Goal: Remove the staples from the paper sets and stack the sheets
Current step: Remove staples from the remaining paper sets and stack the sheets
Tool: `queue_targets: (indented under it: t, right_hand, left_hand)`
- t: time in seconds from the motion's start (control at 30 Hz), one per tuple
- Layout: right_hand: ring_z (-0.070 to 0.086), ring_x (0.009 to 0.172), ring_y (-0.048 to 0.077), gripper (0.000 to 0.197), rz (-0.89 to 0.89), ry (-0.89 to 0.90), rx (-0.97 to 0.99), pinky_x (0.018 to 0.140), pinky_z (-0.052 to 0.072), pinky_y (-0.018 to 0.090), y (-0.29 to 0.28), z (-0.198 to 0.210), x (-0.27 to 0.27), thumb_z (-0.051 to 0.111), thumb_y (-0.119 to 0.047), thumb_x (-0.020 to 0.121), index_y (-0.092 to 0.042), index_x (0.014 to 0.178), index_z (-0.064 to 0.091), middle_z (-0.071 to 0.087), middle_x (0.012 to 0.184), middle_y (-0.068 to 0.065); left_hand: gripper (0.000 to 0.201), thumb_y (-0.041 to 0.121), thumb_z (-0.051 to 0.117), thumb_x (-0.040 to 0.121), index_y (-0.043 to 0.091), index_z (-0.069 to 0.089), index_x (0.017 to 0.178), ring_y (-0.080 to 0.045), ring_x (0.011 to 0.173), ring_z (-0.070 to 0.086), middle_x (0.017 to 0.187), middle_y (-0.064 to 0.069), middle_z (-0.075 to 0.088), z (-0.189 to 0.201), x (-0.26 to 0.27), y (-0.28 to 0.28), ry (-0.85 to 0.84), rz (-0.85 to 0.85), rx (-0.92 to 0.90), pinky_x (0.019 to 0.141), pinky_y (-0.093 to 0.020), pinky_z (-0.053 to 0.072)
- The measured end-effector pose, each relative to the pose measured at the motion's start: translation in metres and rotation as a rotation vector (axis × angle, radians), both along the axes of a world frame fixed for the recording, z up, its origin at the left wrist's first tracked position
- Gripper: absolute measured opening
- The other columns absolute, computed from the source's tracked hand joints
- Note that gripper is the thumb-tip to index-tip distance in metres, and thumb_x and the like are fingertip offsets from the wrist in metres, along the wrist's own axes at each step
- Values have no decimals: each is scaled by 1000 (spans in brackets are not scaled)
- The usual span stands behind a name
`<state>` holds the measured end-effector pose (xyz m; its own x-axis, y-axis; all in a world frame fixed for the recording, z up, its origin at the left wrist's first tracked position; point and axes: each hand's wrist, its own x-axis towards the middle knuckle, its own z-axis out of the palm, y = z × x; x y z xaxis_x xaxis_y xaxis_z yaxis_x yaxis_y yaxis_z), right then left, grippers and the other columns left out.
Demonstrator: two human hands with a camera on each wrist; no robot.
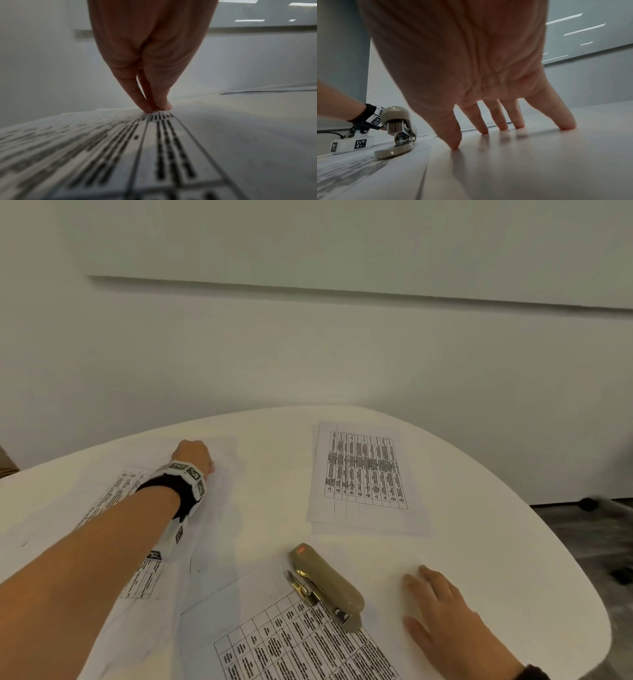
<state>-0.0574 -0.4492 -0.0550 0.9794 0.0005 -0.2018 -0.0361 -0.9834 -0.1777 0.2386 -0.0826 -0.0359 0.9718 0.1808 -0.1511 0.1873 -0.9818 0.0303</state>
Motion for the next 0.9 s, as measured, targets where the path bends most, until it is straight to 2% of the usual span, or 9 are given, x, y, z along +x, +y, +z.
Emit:
queue_targets:
  t: [0.2,0.4,0.47,0.53,0.57,0.63,0.7,0.77,0.9]
  right_hand:
    - [4,145,14,61,-1,18,-13,106,38,43,-1,0,2,41,-43,96,-34,148,11,-2,156,-7]
    - [6,145,16,60,-43,67,-68,106,38,44,0,1,3,39,-43,96,-36,148,8,-2,154,-8]
    - [39,134,23,61,-30,69,-96,79,53,54,3,2,1,54,-44,84,-30,140,35,27,146,-2]
    - [70,90,18,73,-60,64,-154,32,48,39,-6,-10,2,67,-59,46,-24,108,54,56,111,-1]
    - [71,81,14,78,-57,0,-173,27,43,33,-7,-16,4,70,-63,36,-27,102,51,58,104,-3]
    - [62,111,19,72,-27,67,-183,48,54,48,1,3,0,67,-59,61,-24,121,45,47,127,1]
    - [19,143,18,57,-12,9,-102,95,45,52,2,4,2,45,-44,93,-30,143,22,10,152,-3]
    - [5,144,17,56,-14,52,-31,105,38,47,0,6,2,37,-43,97,-29,146,15,0,154,-4]
    - [10,143,21,55,12,85,12,108,35,47,-3,4,4,37,-43,97,-21,145,18,5,153,2]
  left_hand:
    - [22,11,57,91,0,64,110,-27,102,64,115,-16,64,6,-6,-14,-17,5,68,85,-31,54]
    - [24,2,49,94,-1,63,113,-33,103,62,118,-21,59,-3,-9,-13,-88,4,61,84,-34,52]
    - [24,2,49,94,-2,62,113,-34,100,63,117,-22,59,-5,-9,-10,-98,20,43,83,-33,51]
    - [25,2,50,94,-4,59,116,-34,103,62,119,-22,57,-5,-10,-9,-77,18,44,86,-33,49]
    - [25,3,50,94,-5,58,117,-34,105,61,121,-22,57,-5,-11,-9,-64,17,46,88,-33,49]
    - [24,3,50,93,-4,57,115,-33,106,61,120,-21,58,-5,-15,-7,-56,7,46,88,-33,50]
    - [24,5,53,92,-2,61,114,-31,104,62,119,-19,60,-4,-22,-3,-69,4,21,86,-33,52]
    - [25,7,58,88,6,66,111,-29,103,63,119,-15,61,-1,-33,1,-103,-30,-38,88,-32,53]
    - [22,12,56,87,20,71,102,-24,97,65,115,-7,64,-1,-73,15,-131,-176,-105,90,-34,53]
